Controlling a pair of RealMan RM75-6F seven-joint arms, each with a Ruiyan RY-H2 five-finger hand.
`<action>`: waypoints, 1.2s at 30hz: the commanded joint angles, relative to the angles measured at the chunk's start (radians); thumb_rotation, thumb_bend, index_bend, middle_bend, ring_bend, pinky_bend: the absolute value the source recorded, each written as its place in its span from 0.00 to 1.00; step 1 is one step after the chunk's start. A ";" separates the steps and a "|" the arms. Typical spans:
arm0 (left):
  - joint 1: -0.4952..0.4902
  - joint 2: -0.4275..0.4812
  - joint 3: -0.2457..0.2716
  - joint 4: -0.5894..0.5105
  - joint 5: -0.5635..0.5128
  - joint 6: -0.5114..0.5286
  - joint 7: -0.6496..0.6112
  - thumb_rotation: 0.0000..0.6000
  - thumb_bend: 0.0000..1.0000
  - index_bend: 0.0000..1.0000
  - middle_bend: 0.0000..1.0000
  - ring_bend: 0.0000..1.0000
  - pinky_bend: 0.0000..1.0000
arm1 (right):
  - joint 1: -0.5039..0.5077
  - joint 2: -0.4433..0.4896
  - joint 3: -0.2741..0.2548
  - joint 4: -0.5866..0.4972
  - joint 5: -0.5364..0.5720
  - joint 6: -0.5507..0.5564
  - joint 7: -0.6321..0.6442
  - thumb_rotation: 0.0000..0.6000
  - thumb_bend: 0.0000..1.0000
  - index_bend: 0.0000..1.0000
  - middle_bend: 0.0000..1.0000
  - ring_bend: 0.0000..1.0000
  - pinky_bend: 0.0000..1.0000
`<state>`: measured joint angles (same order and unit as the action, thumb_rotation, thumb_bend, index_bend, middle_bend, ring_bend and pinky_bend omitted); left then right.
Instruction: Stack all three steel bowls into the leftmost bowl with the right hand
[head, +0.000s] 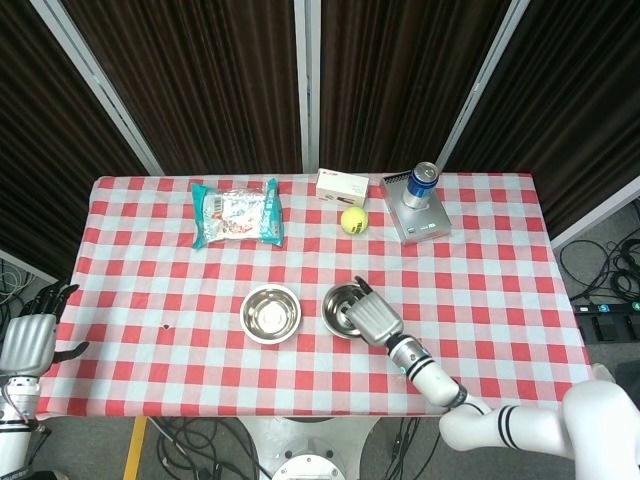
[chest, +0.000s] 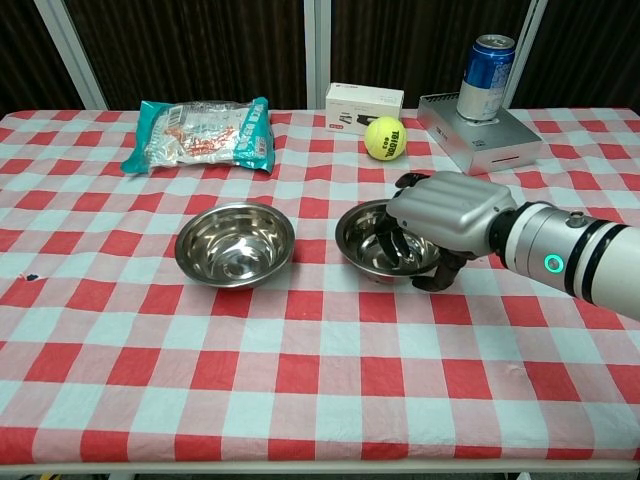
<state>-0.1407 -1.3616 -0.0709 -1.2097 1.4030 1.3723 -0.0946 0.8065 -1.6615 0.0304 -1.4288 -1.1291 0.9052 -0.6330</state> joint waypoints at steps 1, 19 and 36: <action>0.000 0.000 0.001 0.000 0.001 0.000 -0.001 1.00 0.08 0.19 0.19 0.15 0.25 | -0.003 -0.003 0.003 0.001 -0.001 0.006 -0.003 1.00 0.29 0.53 0.48 0.22 0.01; -0.001 0.003 -0.001 0.000 0.002 -0.001 -0.013 1.00 0.08 0.19 0.19 0.15 0.25 | -0.025 -0.004 0.014 0.003 -0.051 0.048 0.013 1.00 0.36 0.66 0.58 0.28 0.05; -0.005 0.002 0.000 -0.002 0.002 -0.010 -0.010 1.00 0.08 0.19 0.19 0.15 0.25 | 0.061 0.012 0.105 -0.108 -0.096 0.035 -0.069 1.00 0.37 0.67 0.58 0.28 0.05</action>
<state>-0.1456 -1.3599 -0.0708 -1.2121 1.4055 1.3625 -0.1048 0.8495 -1.6456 0.1208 -1.5204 -1.2214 0.9511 -0.6834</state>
